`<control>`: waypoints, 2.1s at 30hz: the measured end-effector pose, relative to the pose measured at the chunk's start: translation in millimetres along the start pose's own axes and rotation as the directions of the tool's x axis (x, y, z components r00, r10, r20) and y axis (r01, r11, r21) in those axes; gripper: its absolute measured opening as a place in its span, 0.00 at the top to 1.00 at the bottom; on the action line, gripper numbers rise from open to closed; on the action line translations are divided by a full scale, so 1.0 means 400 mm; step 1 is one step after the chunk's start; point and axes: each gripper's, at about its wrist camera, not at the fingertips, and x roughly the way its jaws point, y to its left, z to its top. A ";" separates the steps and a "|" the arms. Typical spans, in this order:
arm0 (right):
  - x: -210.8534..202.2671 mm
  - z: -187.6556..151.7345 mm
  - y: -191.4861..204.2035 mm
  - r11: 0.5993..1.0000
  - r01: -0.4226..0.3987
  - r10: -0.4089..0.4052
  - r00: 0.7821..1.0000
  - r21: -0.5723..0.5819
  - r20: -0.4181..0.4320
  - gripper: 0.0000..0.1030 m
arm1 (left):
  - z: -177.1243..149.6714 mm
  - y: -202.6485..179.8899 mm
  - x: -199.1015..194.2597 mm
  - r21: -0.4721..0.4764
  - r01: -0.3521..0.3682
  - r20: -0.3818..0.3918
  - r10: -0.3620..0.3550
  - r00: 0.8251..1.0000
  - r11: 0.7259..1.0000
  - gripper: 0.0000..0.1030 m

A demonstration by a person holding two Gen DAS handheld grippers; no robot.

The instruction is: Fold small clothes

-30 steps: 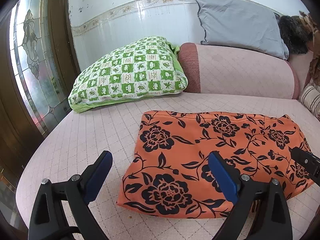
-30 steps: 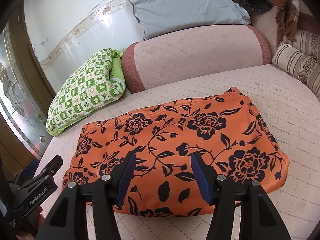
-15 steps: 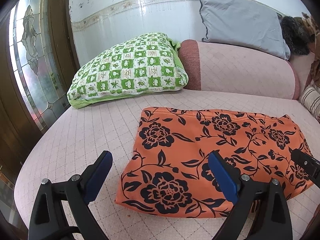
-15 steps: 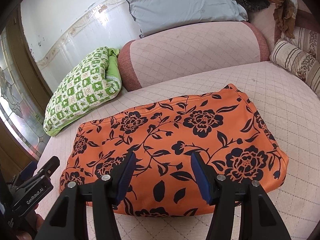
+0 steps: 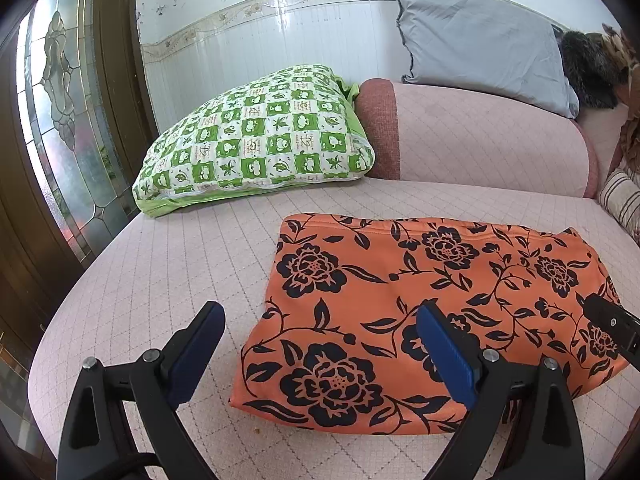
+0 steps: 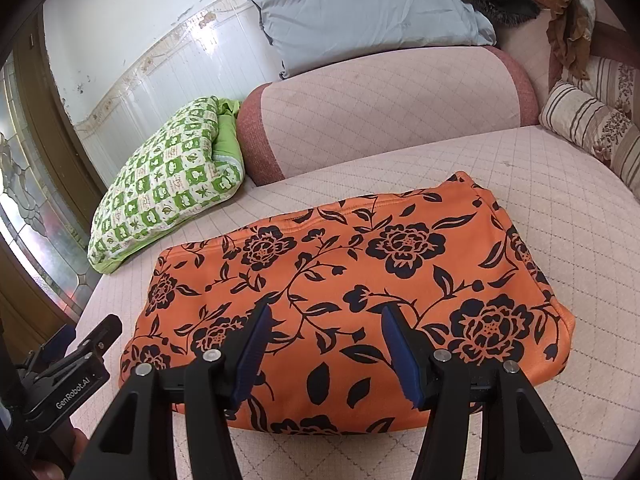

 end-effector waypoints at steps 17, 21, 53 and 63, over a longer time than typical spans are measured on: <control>-0.001 -0.001 0.007 1.000 -0.003 0.003 1.000 -0.019 -0.005 0.41 | -0.003 -0.001 0.001 0.001 0.006 -0.007 -0.006 1.000 1.000 0.06; 0.002 -0.002 0.006 1.000 0.002 -0.003 1.000 -0.029 -0.009 0.41 | -0.004 -0.002 0.002 0.003 0.006 -0.008 -0.006 1.000 1.000 0.06; -0.007 0.001 -0.047 0.994 0.069 -0.071 0.997 -0.086 -0.020 0.41 | -0.013 -0.079 0.021 0.057 0.046 -0.054 -0.043 0.998 0.997 0.06; -0.013 0.005 -0.073 0.993 0.086 -0.088 0.996 -0.075 -0.020 0.41 | -0.016 -0.104 0.026 0.072 0.058 -0.063 -0.053 0.997 0.996 0.06</control>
